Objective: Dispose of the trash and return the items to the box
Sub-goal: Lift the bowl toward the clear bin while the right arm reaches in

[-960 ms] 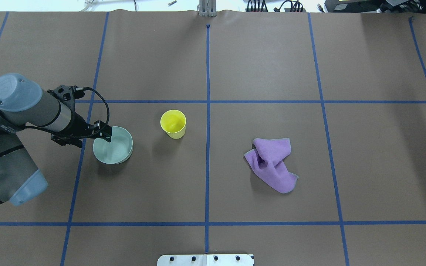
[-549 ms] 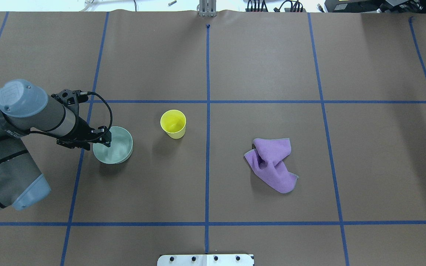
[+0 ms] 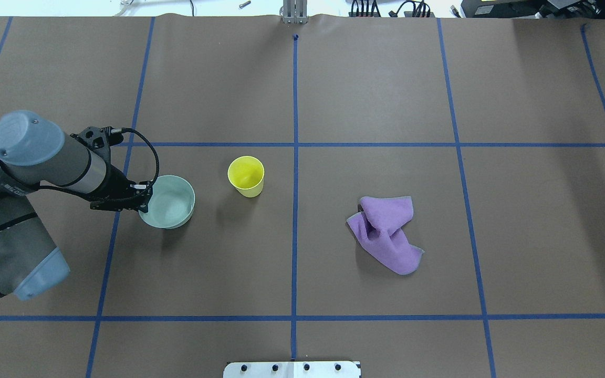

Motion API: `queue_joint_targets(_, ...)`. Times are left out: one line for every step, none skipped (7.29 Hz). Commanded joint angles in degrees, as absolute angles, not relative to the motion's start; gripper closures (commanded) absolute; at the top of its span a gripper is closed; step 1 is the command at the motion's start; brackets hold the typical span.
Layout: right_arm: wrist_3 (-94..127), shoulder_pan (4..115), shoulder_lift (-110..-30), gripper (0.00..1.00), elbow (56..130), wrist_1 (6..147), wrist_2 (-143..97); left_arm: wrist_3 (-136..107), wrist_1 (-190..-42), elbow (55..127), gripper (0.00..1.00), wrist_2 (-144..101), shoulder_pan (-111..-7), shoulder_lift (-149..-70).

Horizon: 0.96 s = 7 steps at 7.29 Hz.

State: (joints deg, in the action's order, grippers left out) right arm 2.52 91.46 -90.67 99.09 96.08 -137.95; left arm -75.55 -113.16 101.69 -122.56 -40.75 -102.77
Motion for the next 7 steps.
queue_joint_targets(2.5,89.8,-90.4,0.00,100.8,96.2,-140.3,-76.6,-112.6,105.1,1.00,-131.4,-46.5,-102.4)
queue_joint_targets(5.2,86.3,-90.3,0.00,103.4,96.1,-140.1,-76.6,-112.5,105.4,1.00,-134.5,-50.6,-102.3)
queue_joint_targets(12.8,81.7,-88.9,0.00,106.8,96.0,-139.9,-75.7,-112.6,105.3,1.00,-136.6,-54.9,-100.7)
queue_joint_targets(20.1,77.4,-87.1,0.00,109.6,96.0,-139.9,-72.6,-112.5,104.7,1.00,-137.3,-58.9,-100.5)
queue_joint_targets(27.3,73.1,-83.4,0.00,111.1,95.6,-139.9,-67.8,-110.8,104.1,1.00,-138.6,-63.8,-99.5)
queue_joint_targets(34.6,68.3,-79.6,0.00,112.1,95.5,-139.5,-60.1,-105.9,104.3,1.00,-138.7,-68.2,-98.4)
queue_joint_targets(38.6,64.3,-75.6,0.00,112.0,95.5,-138.2,-50.6,-102.3,104.3,1.00,-138.7,-73.2,-94.7)
